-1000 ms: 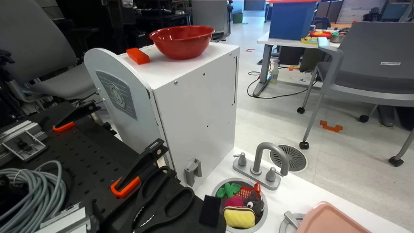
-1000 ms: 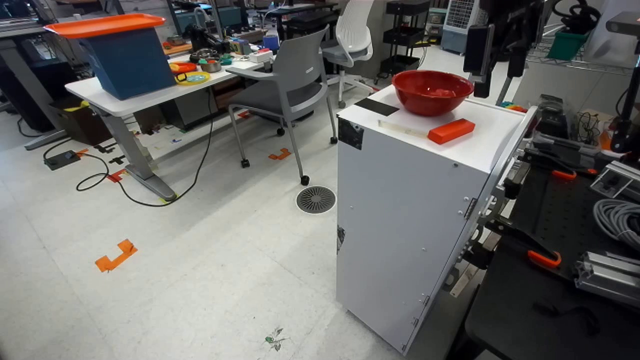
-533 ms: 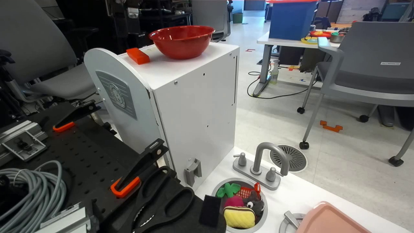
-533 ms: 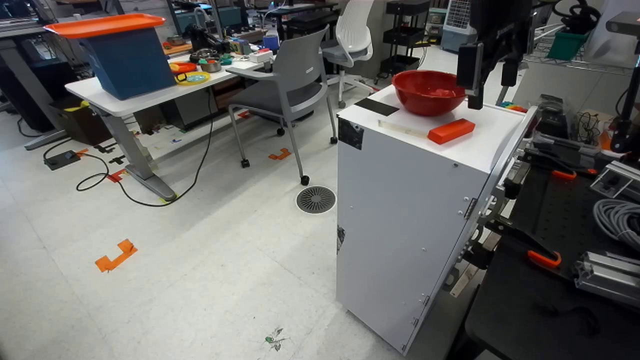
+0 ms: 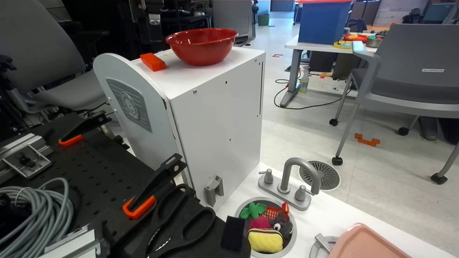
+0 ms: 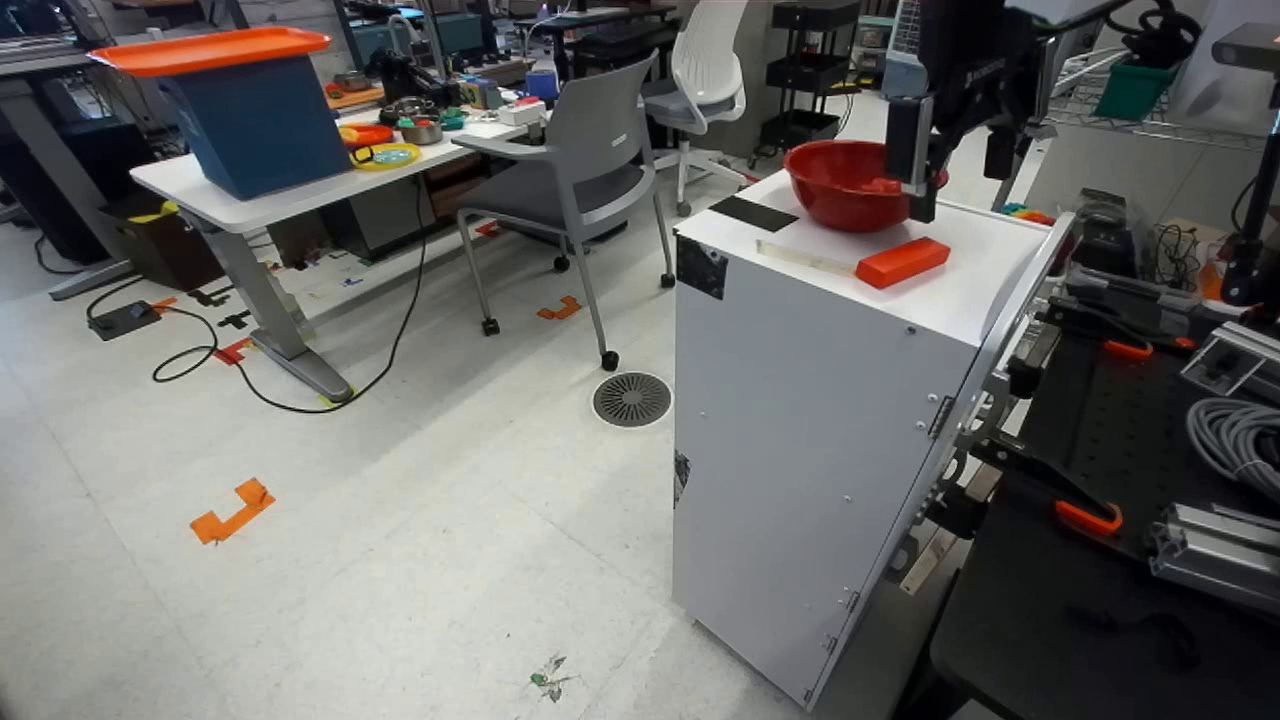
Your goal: Pick up the red bell pepper from the bowl and put it on the counter
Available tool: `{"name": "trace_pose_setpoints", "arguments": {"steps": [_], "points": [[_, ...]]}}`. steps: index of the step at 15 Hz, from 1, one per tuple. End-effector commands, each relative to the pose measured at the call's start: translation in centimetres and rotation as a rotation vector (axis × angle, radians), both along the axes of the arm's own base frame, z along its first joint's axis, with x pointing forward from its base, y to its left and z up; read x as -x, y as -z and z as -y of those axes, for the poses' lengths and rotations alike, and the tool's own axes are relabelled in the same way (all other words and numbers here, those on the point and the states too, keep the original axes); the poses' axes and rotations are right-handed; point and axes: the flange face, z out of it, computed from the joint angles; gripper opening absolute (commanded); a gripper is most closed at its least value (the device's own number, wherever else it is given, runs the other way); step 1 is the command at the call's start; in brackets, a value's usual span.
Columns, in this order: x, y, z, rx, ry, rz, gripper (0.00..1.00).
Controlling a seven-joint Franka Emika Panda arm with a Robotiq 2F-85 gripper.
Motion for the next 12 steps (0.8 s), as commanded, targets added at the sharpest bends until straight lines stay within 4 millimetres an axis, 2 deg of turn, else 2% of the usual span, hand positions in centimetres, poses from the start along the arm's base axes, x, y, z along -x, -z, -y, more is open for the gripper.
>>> {"name": "trace_pose_setpoints", "arguments": {"steps": [1, 8, 12], "points": [[-0.9, 0.1, -0.2, 0.018, 0.021, 0.032, 1.00], [-0.9, -0.2, -0.7, 0.021, -0.028, 0.043, 1.00], [-0.8, -0.9, -2.0, -0.011, -0.071, 0.067, 1.00]]}}
